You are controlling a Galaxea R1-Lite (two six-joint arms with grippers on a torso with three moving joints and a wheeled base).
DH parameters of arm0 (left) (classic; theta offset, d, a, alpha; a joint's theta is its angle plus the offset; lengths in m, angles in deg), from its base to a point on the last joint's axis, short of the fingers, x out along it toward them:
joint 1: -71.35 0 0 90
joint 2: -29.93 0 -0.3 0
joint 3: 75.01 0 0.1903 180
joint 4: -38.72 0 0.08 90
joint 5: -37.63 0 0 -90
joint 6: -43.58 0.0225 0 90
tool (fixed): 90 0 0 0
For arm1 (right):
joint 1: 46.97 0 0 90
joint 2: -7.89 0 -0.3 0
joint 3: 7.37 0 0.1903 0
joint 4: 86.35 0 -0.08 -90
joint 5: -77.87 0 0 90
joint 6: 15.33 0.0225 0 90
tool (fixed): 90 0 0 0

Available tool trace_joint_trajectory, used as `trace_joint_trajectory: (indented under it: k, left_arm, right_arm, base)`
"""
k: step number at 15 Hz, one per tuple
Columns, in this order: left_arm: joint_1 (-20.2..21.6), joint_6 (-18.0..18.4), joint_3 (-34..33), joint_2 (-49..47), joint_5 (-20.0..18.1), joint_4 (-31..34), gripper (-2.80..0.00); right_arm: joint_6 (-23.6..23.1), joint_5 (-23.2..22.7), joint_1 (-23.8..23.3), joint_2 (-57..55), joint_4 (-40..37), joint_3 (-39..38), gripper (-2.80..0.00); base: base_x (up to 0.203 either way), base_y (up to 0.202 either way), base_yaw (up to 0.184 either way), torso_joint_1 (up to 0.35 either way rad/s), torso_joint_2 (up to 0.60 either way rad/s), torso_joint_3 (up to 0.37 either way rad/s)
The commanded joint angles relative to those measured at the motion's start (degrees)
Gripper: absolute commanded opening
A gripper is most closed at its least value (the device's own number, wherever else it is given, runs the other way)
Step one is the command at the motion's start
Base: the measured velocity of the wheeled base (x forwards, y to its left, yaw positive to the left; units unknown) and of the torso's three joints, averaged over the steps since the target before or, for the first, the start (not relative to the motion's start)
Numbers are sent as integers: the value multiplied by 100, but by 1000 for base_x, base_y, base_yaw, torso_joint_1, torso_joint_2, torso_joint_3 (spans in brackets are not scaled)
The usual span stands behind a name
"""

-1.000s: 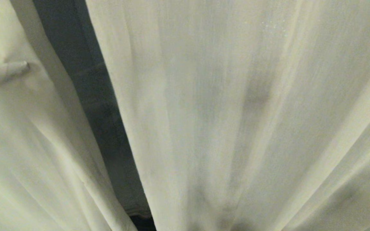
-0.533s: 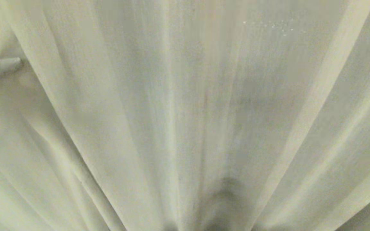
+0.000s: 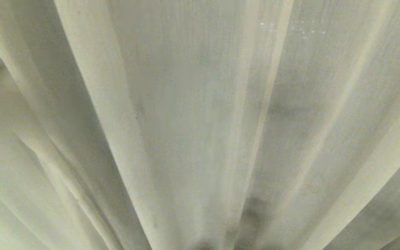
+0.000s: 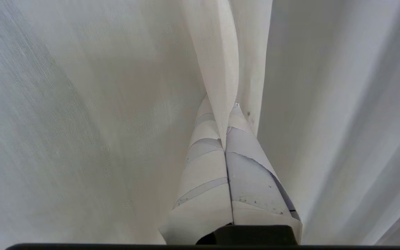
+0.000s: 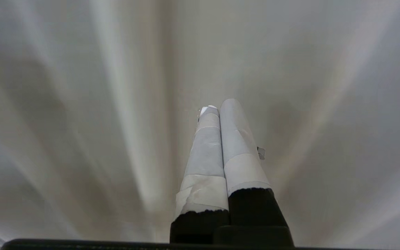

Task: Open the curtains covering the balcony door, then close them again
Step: Close the inner curtains on both sides

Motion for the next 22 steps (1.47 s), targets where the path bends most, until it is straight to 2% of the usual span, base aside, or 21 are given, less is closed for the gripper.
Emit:
trace_joint_trajectory:
  k: [1,7,11,16,22]
  left_arm:
    - [0,7,-21,59,-10,1,-280]
    - [0,7,-12,138,-10,152,-280]
    - [-21,9,35,138,-95,152,-280]
    - [-761,16,101,81,-106,152,-280]
    - [-2155,31,460,-387,-56,150,-280]
  right_arm:
    - [-7,-2,4,2,-2,-1,-280]
    - [0,-2,4,2,-2,-1,-280]
    - [1,-2,4,2,-2,-1,-280]
    - [-8,-2,4,2,-2,-1,-280]
    - [-7,-2,4,2,-2,-1,-280]
  base:
    - [0,-190,-2,6,2,3]
    - [0,-183,0,3,3,3]
    - [0,-25,-1,1,1,2]
    - [0,0,0,0,0,0]
    - [0,0,0,0,0,0]
